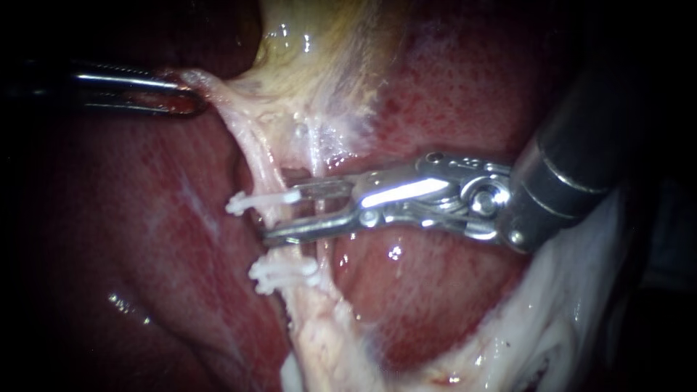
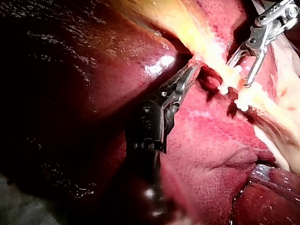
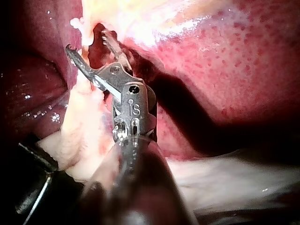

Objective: Going back third clip left tube

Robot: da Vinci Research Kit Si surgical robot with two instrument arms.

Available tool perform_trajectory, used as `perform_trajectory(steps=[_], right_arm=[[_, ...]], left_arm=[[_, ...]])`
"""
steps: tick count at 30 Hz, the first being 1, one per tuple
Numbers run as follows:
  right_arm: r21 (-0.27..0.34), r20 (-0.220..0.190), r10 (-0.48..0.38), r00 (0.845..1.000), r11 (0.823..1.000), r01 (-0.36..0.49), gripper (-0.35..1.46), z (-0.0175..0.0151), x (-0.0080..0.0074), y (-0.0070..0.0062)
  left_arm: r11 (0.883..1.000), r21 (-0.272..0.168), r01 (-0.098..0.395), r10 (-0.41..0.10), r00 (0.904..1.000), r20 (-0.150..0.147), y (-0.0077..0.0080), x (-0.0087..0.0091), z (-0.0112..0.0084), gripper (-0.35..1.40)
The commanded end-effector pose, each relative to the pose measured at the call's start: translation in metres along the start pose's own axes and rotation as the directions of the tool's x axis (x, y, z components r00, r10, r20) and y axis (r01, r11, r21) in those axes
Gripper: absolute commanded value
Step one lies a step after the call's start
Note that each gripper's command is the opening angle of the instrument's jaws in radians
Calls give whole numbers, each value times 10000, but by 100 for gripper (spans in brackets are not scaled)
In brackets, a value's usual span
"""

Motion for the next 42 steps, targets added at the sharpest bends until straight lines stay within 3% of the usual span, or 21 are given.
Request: perform_trajectory(steps=[1, 5, 9, 10, 13, 17, 22, 31, 42], right_arm=[[6, 38, -271, 9996, 9996, 271, 50, -3, -2, -1], [-124, 151, -1891, 9818, 9818, 1893, 50, -22, -9, -11], [-342, 981, -3341, 9374, 9403, 3387, 50, -44, -15, -21], [-426, 1311, -3735, 9183, 9233, 3817, 50, -51, -16, -23], [-482, 1788, -4253, 8872, 8969, 4396, 50, -70, -19, -29], [-490, 1912, -4718, 8608, 8712, 4884, 50, -93, -20, -32], [-543, 1941, -4887, 8506, 8604, 5067, 50, -120, -18, -35], [-603, 1952, -4842, 8529, 8621, 5032, 50, -142, -19, -38], [-606, 1956, -4839, 8530, 8621, 5030, 50, -149, -21, -39]], left_arm=[[10000, -5, -2, 2, 10000, 1, 0, 0, 0, -35], [10000, -14, -6, 6, 10000, 4, 0, 0, -2, -35], [10000, -23, -9, 9, 10000, 6, -1, -1, -3, -35], [10000, -23, -9, 9, 10000, 6, -1, -1, -3, -35], [10000, -24, -9, 9, 10000, 7, -1, -1, -3, -35], [10000, -24, -9, 9, 10000, 7, -1, -1, -3, -35], [10000, -26, -10, 10, 10000, 7, -1, -1, -3, -35], [10000, 31, -23, 23, 10000, -6, -2, -4, 0, -35], [9997, 168, -153, 153, 9999, -34, -15, -24, 36, -35]])
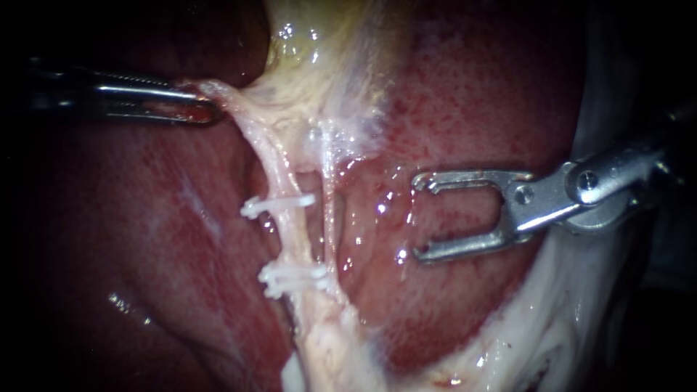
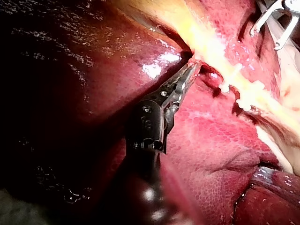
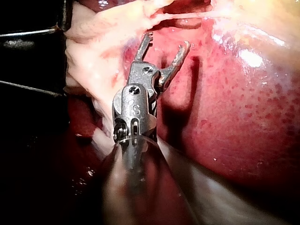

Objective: Going back third clip left tube

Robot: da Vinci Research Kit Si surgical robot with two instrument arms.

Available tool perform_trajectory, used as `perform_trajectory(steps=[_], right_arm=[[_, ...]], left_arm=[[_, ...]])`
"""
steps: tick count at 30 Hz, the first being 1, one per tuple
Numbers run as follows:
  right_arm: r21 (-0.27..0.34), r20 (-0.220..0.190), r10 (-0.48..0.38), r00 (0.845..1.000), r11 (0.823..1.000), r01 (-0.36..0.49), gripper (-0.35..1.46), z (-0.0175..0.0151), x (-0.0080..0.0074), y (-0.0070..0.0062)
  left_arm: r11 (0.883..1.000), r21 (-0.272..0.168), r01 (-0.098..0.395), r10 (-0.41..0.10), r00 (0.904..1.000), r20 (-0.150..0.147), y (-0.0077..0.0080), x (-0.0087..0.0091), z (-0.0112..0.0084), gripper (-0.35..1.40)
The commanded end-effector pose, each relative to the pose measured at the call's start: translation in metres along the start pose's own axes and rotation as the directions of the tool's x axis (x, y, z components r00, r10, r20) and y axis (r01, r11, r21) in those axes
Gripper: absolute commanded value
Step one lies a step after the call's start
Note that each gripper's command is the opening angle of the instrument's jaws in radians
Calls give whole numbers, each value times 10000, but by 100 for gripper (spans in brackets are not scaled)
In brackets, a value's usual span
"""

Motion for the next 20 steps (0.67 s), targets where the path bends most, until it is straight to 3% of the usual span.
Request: perform_trajectory(steps=[1, 9, 20], right_arm=[[3, -2, -3, 10000, 10000, 3, 50, 0, 0, 0], [10, -3, -6, 10000, 10000, 6, 50, -3, -1, -1], [5, -2, 0, 10000, 10000, 0, 50, -3, 0, -2]], left_arm=[[10000, 34, -18, 17, 10000, 75, -2, -2, 3, -35], [9999, 4, -107, 107, 9997, 211, -14, -16, 21, -35], [9999, -23, -108, 108, 9997, 218, -15, -16, 22, -35]])
